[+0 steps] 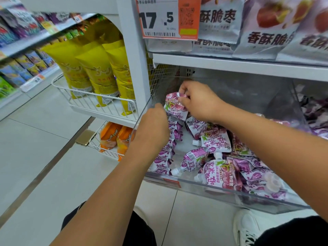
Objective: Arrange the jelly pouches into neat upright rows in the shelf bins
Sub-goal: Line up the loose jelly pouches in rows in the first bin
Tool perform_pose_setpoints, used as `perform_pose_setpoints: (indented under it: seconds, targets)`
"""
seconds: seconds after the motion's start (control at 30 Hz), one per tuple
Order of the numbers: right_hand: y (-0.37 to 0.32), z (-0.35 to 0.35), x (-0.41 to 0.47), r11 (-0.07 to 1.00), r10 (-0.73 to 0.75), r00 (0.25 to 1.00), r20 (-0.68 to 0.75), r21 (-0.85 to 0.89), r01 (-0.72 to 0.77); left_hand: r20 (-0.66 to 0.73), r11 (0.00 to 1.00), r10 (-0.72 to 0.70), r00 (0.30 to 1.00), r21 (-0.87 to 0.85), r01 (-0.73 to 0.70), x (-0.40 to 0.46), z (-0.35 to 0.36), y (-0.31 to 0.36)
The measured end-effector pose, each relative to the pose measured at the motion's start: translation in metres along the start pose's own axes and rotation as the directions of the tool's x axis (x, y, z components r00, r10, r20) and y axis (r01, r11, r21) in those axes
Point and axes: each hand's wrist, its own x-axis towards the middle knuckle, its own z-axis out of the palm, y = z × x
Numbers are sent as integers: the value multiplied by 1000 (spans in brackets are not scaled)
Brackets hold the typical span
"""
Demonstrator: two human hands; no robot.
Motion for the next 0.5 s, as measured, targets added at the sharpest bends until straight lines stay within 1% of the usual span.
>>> perform_pose_setpoints:
  seconds: [0.03,0.07,0.1,0.13,0.2,0.3,0.33,0.37,0.4,0.43,0.5]
  targets:
    - [2,3,6,998,61,998,28,11,-61,-10,1000,-11,1000,-1,11,0,1,0]
    - [2,5,11,993,109,990,86,24,-111,-18,1000,-14,1000,-2,14,1,2,0]
    - [1,5,15,990,126,977,173,42,-135,-23,1000,-9,1000,-2,9,2,3,-1]
    - [-3,4,18,992,111,957,267,34,-124,-27,1000,2,1000,0,-2,3,4,-2]
    - [-12,0,22,995,67,907,417,-96,-29,-30,1000,20,999,-1,-20,5,6,-4]
    - [-21,-8,24,958,134,828,544,-285,32,-48,1000,8,999,8,-7,6,7,-5]
    - [-18,-12,25,944,136,828,544,-324,58,-49,1000,-1,999,4,1,7,8,-5]
    - [-14,-17,24,937,101,855,509,-338,91,-46,1000,-5,999,-1,5,7,9,-6]
    - [-6,-21,23,941,35,898,439,-317,118,-45,1000,-4,999,-3,4,7,10,-6]
    - [1,-22,21,960,-27,937,349,-251,121,-44,1000,-2,999,-2,1,7,10,-7]
    - [14,-18,13,993,-97,979,179,-48,107,-55,1000,6,998,0,-6,7,10,-7]
